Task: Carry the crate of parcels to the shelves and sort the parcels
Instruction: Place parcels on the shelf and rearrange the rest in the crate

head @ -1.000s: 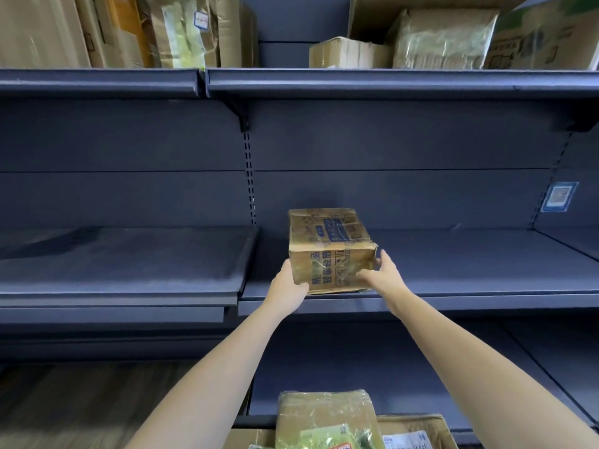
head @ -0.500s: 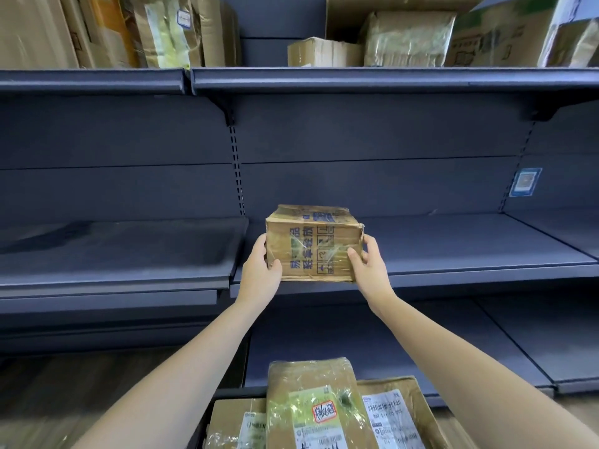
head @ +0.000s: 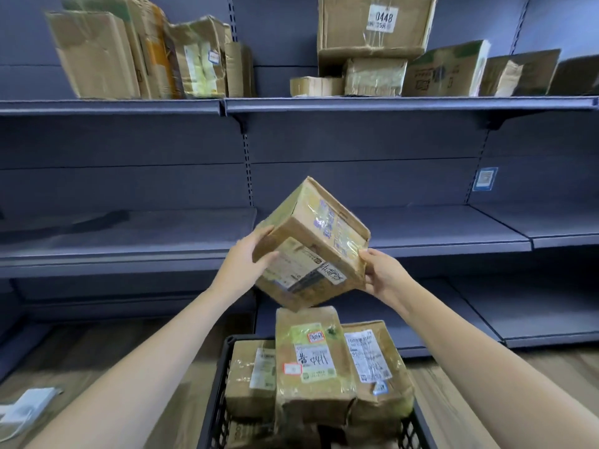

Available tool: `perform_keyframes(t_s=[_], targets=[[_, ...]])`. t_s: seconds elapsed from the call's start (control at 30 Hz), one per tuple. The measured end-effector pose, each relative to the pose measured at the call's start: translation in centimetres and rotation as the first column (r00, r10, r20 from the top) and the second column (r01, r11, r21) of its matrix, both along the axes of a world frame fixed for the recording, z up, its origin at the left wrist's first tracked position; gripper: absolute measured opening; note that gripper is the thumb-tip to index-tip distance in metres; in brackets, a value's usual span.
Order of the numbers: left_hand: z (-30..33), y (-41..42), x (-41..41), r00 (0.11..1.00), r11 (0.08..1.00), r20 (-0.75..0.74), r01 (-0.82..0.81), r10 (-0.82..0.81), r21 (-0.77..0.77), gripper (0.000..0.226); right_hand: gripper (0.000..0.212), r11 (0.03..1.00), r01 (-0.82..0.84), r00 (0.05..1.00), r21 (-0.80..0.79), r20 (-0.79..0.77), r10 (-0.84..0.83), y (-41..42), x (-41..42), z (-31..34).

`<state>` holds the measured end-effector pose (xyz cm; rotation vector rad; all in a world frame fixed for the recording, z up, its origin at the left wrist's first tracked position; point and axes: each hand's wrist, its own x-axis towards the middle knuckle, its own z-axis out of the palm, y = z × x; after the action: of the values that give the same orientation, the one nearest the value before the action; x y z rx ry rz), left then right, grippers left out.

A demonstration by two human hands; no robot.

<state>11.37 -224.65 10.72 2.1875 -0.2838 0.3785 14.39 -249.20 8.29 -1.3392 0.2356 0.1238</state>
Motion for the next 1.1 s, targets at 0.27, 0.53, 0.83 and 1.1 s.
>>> perform_keyframes(t_s=[0.27, 0.53, 0.83, 1.1], targets=[[0.4, 0.1, -4.1, 0.979, 0.980, 0.036, -0.199, 0.199, -0.002, 0.024, 0.025, 0.986, -0.011, 0.999, 0.169, -0.046, 0.019, 0.9, -6.8, 1.1], [0.5, 2.6, -4.5, 0.973, 0.969, -0.003, -0.229, 0.230, 0.098, 0.020, 0.058, 0.868, -0.064, 0.985, -0.493, 0.110, 0.135, 2.3, -8.4, 2.8], [3.4, 3.5, -3.5, 0.998, 0.813, -0.057, 0.060, -0.033, 0.580, 0.009, 0.098, 0.661, -0.184, 0.795, -0.727, 0.285, 0.535, 4.8, -8.2, 4.5], [3.9, -1.3, -2.5, 0.925, 0.307, -0.029, 0.155, -0.379, 0.939, 0.017, 0.077, 0.556, -0.476, 0.755, -0.682, 0.007, 0.656, 4.1, -6.6, 0.6]])
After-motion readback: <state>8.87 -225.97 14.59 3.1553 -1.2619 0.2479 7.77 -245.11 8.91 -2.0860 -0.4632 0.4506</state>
